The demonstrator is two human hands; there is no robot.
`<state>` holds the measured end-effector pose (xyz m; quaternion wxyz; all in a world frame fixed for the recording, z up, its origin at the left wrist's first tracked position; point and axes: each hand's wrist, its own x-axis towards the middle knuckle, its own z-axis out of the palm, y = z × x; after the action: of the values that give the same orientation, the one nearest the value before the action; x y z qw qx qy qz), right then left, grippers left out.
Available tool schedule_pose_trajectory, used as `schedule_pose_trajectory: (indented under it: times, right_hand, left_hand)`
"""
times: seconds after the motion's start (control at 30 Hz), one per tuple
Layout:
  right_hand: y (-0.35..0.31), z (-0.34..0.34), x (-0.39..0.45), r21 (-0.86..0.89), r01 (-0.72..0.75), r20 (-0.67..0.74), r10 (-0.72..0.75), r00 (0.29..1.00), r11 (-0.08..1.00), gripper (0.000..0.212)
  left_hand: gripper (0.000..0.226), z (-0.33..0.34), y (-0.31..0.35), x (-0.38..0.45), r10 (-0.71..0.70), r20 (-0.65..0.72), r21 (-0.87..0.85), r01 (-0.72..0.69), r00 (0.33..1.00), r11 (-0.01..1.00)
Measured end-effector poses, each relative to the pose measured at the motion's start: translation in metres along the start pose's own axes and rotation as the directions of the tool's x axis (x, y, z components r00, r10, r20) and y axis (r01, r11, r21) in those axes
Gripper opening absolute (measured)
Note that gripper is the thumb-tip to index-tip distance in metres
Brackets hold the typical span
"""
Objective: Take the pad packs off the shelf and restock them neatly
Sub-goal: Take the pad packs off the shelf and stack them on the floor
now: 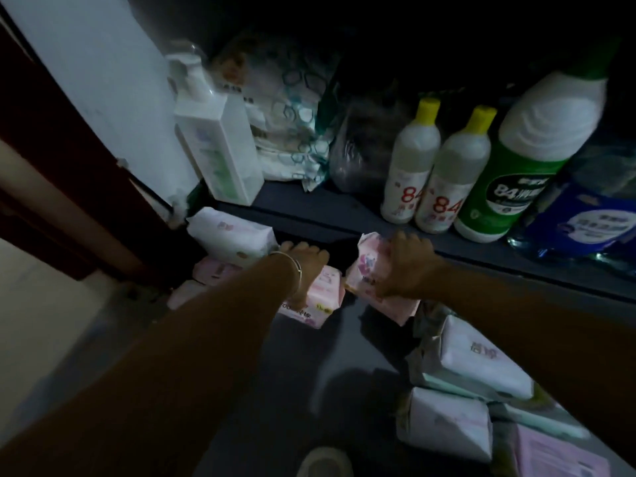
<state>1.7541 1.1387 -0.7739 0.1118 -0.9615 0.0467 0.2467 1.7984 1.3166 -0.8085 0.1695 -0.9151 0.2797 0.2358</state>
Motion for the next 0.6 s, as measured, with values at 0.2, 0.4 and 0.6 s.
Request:
schedule_pose_trajectory:
  times: [0.2,0.4,0.6]
  right_hand:
    - [0.006,0.043,0.026,-0.262,0.037,-0.001,-0.038,0.999,0.964,0.087]
    - [0.008,0.090,0.048,-0.418,0.115,-0.052,-0.150,0.987,0.901,0.081]
    - [0.019,0.115,0.061,-0.266,0.045,0.040,-0.036,0.999,0.963,0.095]
  left_hand:
    - [0.084,0.036,0.008,0.047,-0.005,-0.006,0.001,0.005,1.000,1.000]
    - [0.074,0.057,0.012,0.082,0.018,-0.113,-0.157,-0.036,0.993,0.987]
    - [0.086,0.073,0.023,0.101,0.047,-0.100,-0.188,-0.065,0.994,0.980]
